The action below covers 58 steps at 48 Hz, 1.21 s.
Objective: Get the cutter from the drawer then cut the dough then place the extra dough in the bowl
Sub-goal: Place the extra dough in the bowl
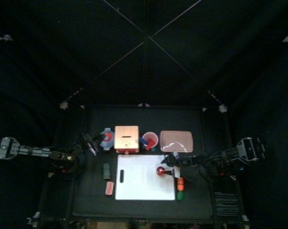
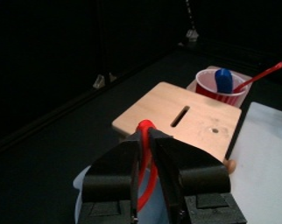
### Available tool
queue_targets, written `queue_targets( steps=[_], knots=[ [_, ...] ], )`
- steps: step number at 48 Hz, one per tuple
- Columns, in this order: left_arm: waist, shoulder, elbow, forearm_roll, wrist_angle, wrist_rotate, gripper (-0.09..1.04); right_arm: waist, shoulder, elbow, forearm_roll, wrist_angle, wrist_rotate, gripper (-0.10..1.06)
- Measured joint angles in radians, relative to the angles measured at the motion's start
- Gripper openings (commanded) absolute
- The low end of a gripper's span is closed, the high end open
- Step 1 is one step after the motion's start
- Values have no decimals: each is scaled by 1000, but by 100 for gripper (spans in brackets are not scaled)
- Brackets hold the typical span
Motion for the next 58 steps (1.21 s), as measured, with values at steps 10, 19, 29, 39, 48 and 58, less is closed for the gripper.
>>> queue_targets(
  steps=[10,19,29,39,48,58],
  knots=[
    [48,9,-3,-15,123,-6,75,0,9,-15,2,0,0,92],
    [118,21,-3,-21,202,-6,85,2,29,-35,0,5,0,92],
    [167,21,-5,-23,256,-44,87,3,46,-54,2,23,0,92],
    [184,23,-5,-8,285,-87,87,5,60,-72,0,28,-2,92],
    [186,21,-3,-5,291,-92,87,5,64,-80,-3,32,-2,92],
    [186,23,-3,3,304,-92,87,5,64,-86,-6,35,-11,92]
  ],
)
